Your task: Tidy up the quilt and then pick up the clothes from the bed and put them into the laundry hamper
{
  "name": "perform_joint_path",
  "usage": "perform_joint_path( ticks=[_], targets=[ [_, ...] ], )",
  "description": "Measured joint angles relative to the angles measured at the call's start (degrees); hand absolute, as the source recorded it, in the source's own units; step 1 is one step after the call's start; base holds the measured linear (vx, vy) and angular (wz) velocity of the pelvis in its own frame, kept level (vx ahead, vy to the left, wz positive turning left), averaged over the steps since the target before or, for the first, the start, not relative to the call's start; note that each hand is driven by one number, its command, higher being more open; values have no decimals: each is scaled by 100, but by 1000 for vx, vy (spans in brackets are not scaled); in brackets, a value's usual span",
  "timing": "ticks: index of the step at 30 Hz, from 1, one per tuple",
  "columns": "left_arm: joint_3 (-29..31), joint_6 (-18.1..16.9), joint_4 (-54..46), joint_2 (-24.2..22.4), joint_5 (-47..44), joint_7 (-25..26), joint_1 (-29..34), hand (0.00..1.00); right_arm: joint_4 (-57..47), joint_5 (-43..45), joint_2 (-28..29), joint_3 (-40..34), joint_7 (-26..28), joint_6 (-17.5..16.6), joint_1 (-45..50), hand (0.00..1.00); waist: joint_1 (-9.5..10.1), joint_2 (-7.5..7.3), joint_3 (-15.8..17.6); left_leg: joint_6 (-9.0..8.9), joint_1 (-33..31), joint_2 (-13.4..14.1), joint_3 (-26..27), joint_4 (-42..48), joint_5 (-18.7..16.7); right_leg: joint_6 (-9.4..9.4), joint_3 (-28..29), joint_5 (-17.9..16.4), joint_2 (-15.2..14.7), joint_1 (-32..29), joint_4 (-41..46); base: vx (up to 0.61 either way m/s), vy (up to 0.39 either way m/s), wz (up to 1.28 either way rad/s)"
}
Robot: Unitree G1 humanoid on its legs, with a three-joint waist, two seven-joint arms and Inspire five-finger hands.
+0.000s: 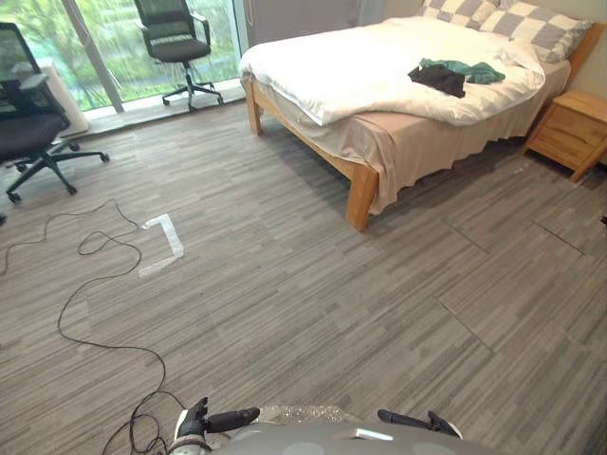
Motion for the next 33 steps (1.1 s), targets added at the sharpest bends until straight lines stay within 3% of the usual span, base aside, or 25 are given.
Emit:
perform_joint_path(
  ticks=[8, 14, 22, 26, 28, 29, 32, 33],
  targets=[
    [-4, -14, 218, 2, 307, 93, -172, 100, 98, -10, 43, -151, -54, -34, -38, 100, 0, -20, 136, -11, 660, -119, 49, -897, 297, 82, -108, 42, -47, 366, -348, 89, 50, 1],
    [-5, -11, 226, 13, 410, 79, -237, 100, 100, -10, 70, -259, -54, -34, -111, 100, -6, -32, 285, -53, 754, -120, 147, -1015, 271, 285, -181, 17, -46, 367, -359, 41, 14, -5],
    [-6, 11, 275, 52, 417, 14, -404, 100, 84, -11, 91, -370, -51, -35, -279, 100, -14, -57, 532, -90, 585, -106, 275, -981, 246, 246, -173, -12, -45, 64, -163, -38, -8, -9],
    [-9, 9, 270, 84, 416, 10, -463, 100, 34, 178, 174, -599, -43, -47, -317, 100, -38, -119, 635, -114, 588, -91, 342, -947, 222, 87, -193, -528, -132, -386, 798, -35, -38, -6],
    [-4, 12, 272, 142, 400, 12, -521, 100, -24, 226, 243, -752, -37, -84, -321, 100, -48, -172, 725, -129, 610, -68, 514, -849, 133, 0, -595, -977, -321, -754, 1572, -50, -60, -37],
    [14, 19, 279, 194, 390, 20, -515, 100, -31, 233, 345, -899, -48, -134, -323, 100, -46, -277, 781, -149, 681, -53, 734, -761, 20, -195, -1340, -1169, -650, -846, 1976, -66, -59, -72],
    [-9, 25, 283, 197, 400, 18, -567, 100, -28, 362, 368, -1033, -49, -137, -338, 100, -69, -230, 776, -330, 694, 261, 1112, -545, -206, -217, -1962, -1179, -738, -919, 1868, 43, -83, -89],
    [-29, 28, 286, 176, 405, 11, -626, 100, -36, 419, 349, -1067, -52, -137, -397, 100, -105, -148, 801, -417, 674, 515, 1349, -515, -253, -205, -2038, -1173, -688, -1079, 1740, 145, -108, -120]
  ],
)
